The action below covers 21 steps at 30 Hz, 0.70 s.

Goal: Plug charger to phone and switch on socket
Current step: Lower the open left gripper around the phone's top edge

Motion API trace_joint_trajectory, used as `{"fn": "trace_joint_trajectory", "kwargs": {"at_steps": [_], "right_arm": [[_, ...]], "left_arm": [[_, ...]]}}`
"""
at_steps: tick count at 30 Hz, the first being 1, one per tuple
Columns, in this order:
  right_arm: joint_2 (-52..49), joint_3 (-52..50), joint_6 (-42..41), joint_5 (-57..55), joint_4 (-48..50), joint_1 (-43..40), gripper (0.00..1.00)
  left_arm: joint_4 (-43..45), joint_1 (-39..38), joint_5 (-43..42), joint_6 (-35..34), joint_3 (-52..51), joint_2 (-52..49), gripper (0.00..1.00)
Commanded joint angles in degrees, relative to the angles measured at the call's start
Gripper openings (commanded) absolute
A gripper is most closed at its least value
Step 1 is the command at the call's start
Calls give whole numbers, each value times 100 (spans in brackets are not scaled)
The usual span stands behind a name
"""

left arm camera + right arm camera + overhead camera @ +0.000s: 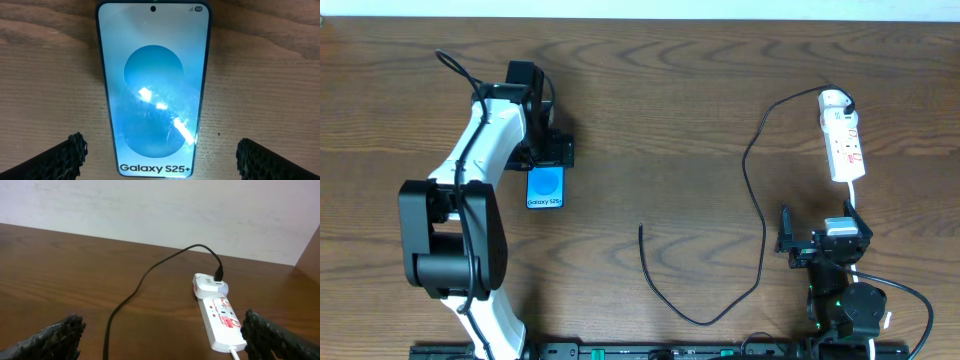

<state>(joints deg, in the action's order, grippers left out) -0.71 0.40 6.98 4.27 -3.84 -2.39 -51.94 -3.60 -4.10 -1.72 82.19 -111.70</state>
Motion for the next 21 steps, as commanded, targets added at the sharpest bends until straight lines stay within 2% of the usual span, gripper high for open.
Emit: {"fn": "trace_joint_trajectory", "kwargs": {"at_steps": [1, 7, 21], "right_arm": [[39, -11, 81, 13, -22, -28, 99], [39, -11, 81, 13, -22, -28, 99], [39, -11, 81, 13, -22, -28, 99]], "left_arm": [[61, 13, 74, -90, -72, -177, 98], [151, 13, 385, -90, -72, -223, 98], [387, 13, 345, -332, -114, -232, 98]]}}
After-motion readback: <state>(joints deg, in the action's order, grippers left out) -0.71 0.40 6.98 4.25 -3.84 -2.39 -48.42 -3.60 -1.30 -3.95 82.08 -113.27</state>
